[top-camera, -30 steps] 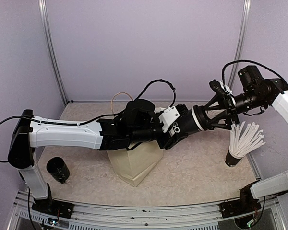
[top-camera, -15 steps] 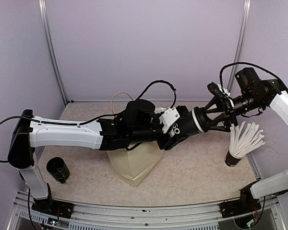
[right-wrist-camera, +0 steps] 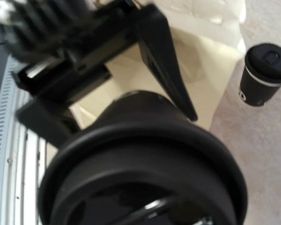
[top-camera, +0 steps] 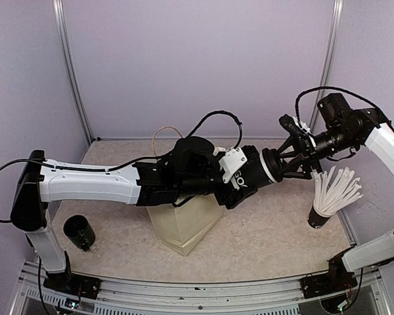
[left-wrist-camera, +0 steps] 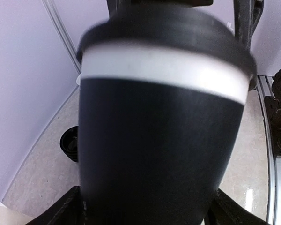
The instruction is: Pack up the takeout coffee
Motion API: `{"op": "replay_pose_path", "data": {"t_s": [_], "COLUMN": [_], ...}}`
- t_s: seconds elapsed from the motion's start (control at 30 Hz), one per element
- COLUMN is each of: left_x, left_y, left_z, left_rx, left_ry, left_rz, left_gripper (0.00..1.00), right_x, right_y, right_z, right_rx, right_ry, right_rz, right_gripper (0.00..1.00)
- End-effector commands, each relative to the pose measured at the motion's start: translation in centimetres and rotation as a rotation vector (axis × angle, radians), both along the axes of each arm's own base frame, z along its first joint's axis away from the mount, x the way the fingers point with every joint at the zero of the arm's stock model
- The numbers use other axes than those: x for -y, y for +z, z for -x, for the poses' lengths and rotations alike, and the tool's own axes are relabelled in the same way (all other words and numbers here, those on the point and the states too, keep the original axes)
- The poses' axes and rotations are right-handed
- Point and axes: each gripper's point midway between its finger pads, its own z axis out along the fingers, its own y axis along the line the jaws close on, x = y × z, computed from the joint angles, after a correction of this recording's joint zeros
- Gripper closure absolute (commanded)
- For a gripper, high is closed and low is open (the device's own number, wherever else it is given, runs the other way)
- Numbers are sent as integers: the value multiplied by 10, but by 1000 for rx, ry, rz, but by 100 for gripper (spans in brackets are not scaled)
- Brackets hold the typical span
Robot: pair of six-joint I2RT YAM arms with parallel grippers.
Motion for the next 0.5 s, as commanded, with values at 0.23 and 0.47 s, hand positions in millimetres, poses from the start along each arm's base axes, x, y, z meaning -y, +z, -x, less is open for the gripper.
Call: {"op": "replay_pose_path", "data": {"t_s": [0.23, 0.47], "left_x": [5, -35], "left_y": [123, 204], "left_z": [51, 94], "left_rx": [124, 84], "left_ry": [-13, 19], "left_rz": [163, 295], "left_gripper": [1, 1], "right_x": [19, 17], "right_y": [39, 67], "right_z": [-41, -70], "right_rx": [126, 198], "right_ry": [-152, -192], "right_rz": [99, 80], "right_gripper": [35, 34]}}
